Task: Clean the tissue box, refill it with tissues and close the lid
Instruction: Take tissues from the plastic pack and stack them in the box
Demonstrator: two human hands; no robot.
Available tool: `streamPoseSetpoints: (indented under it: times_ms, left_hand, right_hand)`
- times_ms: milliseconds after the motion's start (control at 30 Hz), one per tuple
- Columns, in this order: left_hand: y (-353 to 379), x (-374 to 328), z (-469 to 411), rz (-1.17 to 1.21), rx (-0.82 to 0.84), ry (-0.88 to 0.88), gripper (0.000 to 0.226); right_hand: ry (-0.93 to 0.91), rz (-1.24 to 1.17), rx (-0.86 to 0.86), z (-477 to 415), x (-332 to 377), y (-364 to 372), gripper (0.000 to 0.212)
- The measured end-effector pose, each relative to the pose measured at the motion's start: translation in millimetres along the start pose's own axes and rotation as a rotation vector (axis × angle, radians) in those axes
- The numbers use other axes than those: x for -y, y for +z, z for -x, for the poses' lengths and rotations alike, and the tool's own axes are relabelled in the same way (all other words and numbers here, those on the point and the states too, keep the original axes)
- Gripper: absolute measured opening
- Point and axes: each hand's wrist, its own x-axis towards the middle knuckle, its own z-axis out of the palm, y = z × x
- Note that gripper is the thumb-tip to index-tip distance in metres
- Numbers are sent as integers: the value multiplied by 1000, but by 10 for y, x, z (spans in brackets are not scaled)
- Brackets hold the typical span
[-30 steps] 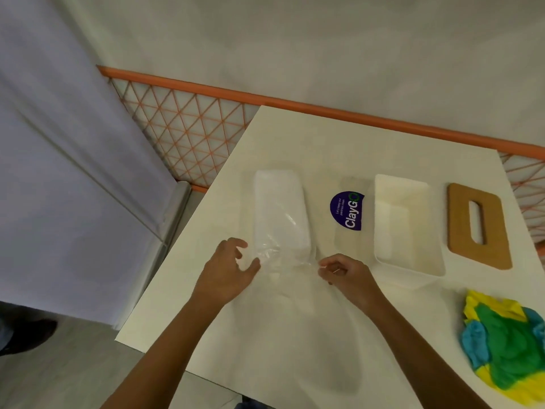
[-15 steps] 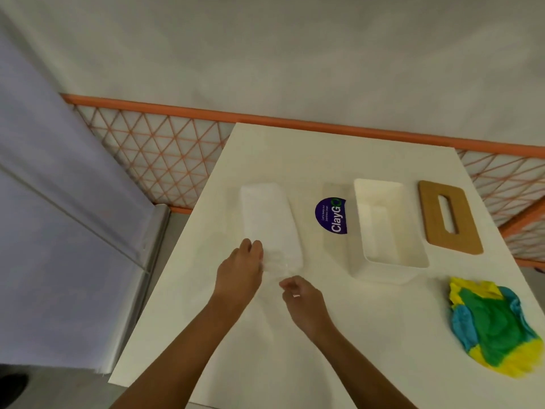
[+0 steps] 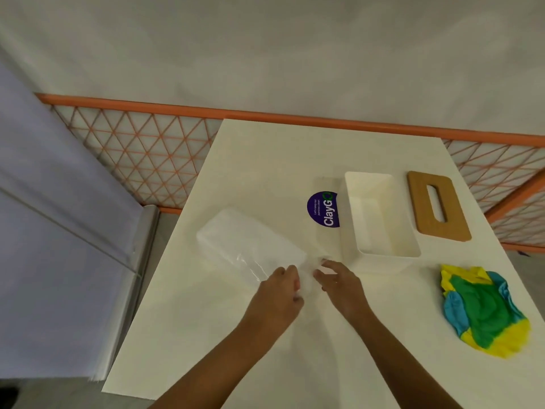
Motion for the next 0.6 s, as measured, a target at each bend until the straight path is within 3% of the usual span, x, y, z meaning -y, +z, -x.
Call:
streamPoseSetpoints:
  times_ms: [133, 300, 367, 467, 600]
  left_hand:
    - [103, -229, -155, 95, 53, 49, 11]
    - [19, -354, -286, 120, 175, 101, 35]
    - [-115, -314, -342, -33, 166, 203, 49]
    - [-324, -35, -481, -363, 130, 348, 86]
    - [-439, 460, -610, -568, 237, 244, 123]
  right_hand:
    - [163, -322, 75, -43, -56, -266, 26]
    - [265, -609, 240, -54, -237, -418, 28]
    - [276, -665, 272, -58, -270, -413, 28]
    - [258, -682, 296, -75, -234, -389, 22]
    - [262, -596, 320, -113, -107, -335, 22]
